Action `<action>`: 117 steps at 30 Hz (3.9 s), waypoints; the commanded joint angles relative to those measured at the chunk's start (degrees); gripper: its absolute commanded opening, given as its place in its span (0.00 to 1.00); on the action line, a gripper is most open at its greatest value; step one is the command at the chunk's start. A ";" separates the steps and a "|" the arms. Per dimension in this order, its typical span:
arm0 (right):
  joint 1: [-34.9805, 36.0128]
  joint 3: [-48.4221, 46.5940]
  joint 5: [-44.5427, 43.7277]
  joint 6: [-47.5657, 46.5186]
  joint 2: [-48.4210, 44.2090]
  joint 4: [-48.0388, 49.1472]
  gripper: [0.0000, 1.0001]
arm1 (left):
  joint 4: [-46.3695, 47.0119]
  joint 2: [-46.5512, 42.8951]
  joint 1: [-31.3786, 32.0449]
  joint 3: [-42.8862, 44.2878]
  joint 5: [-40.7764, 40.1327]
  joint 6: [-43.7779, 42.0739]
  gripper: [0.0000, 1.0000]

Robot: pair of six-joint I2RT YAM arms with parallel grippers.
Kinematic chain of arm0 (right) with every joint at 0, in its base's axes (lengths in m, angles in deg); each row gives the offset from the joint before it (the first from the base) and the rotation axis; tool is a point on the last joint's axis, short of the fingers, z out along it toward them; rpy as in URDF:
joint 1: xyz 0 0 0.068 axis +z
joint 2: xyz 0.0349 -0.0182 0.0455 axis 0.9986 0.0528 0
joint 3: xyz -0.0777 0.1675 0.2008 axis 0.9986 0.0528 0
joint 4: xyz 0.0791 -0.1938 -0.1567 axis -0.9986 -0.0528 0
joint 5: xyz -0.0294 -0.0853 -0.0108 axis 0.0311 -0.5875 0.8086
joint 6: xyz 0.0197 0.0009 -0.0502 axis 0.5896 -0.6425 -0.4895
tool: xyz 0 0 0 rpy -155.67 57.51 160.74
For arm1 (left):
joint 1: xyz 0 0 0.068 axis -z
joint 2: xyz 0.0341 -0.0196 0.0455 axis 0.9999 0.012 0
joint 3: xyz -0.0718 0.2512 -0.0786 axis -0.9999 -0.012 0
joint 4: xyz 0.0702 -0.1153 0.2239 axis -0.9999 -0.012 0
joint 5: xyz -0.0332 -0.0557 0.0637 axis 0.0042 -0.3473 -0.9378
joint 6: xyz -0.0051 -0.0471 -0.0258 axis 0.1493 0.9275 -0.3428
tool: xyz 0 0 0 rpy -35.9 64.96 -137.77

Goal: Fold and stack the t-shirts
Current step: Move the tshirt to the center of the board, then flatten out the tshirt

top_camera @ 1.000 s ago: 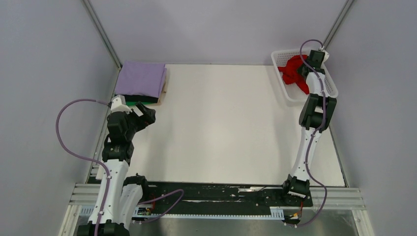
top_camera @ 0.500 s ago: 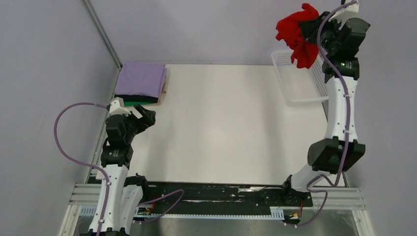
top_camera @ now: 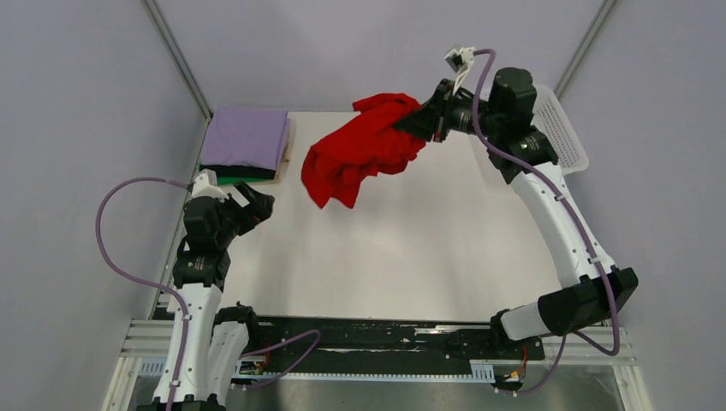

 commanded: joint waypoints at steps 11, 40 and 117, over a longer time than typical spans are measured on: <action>-5.13 37.71 -45.17 1.51 -5.62 -10.02 1.00 | -0.08 10.53 0.03 3.87 6.20 2.29 1.00; -3.94 60.67 -41.35 13.21 -30.18 -6.90 1.00 | -1.88 48.56 40.30 9.66 -11.72 4.55 0.94; 8.50 16.75 -52.61 -2.84 -43.13 0.44 0.00 | -11.86 3.97 44.28 48.78 -44.11 -18.51 0.00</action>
